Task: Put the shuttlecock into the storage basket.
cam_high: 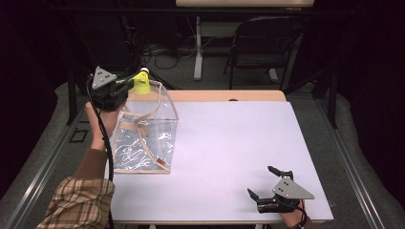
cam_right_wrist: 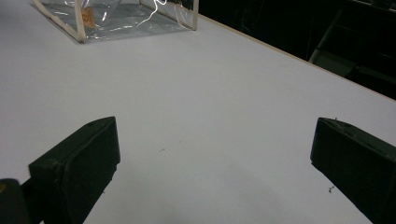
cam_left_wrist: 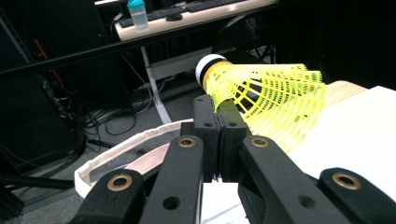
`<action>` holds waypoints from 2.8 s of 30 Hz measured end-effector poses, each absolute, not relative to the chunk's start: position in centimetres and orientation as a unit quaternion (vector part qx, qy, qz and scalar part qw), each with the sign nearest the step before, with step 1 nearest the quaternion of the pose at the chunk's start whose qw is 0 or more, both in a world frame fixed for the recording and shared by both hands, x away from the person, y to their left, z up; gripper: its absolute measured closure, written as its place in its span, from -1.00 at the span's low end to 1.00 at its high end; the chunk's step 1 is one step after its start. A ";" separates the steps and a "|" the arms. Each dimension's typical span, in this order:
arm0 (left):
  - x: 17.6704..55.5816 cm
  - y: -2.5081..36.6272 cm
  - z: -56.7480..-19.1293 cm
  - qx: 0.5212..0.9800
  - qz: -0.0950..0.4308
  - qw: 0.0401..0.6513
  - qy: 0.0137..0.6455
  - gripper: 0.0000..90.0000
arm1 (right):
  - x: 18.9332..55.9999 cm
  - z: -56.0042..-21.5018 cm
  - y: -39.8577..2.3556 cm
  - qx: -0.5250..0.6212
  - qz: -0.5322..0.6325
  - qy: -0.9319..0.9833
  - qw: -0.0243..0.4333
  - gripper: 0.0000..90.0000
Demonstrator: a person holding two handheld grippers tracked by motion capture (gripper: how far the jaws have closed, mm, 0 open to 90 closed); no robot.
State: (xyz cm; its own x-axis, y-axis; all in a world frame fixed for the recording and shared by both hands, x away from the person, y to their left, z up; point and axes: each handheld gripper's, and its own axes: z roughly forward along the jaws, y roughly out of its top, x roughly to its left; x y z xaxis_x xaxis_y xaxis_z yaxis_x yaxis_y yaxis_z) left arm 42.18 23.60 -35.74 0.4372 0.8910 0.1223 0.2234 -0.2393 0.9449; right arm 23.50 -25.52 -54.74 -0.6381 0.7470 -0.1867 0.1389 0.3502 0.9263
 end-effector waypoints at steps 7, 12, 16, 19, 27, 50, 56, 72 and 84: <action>42.3 23.6 -35.9 0.706 0.352 0.469 0.397 0.98 | 23.5 -54.7 -25.5 0.291 0.491 0.760 0.310 -0.98; 42.3 23.8 -36.1 0.708 0.352 0.465 0.398 0.98 | 23.6 -54.8 -25.4 0.292 0.490 0.761 0.309 -0.98; 42.3 23.6 -36.4 0.711 0.351 0.461 0.398 0.98 | 23.4 -54.7 -25.5 0.292 0.491 0.760 0.311 -0.98; 42.4 23.6 -36.6 0.712 0.349 0.461 0.399 0.98 | 23.5 -54.7 -25.5 0.292 0.490 0.760 0.310 -0.98; 42.4 23.6 -36.8 0.713 0.349 0.458 0.400 0.98 | 23.5 -54.7 -25.6 0.293 0.491 0.760 0.309 -0.98; 42.9 23.1 -38.1 0.734 0.330 0.439 0.399 0.98 | 23.5 -54.8 -25.5 0.292 0.490 0.761 0.308 -0.98; 43.0 23.2 -38.3 0.736 0.326 0.436 0.402 0.98 | 23.5 -54.8 -25.5 0.293 0.489 0.762 0.307 -0.98; 43.4 22.8 -38.6 0.746 0.320 0.421 0.404 0.98 | 23.4 -54.7 -25.6 0.292 0.492 0.759 0.311 -0.98; 43.8 22.7 -39.1 0.752 0.312 0.410 0.411 0.98 | 23.4 -54.7 -25.6 0.291 0.493 0.759 0.311 -0.98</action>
State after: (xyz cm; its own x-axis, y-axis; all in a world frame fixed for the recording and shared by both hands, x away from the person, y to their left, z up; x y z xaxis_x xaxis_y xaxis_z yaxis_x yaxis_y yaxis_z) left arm 43.82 22.72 -39.13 0.4681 0.8738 0.1317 0.3623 -0.3258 0.8733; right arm 23.42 -25.57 -54.68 -0.6379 0.7477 -0.1844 0.1351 0.3443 0.9291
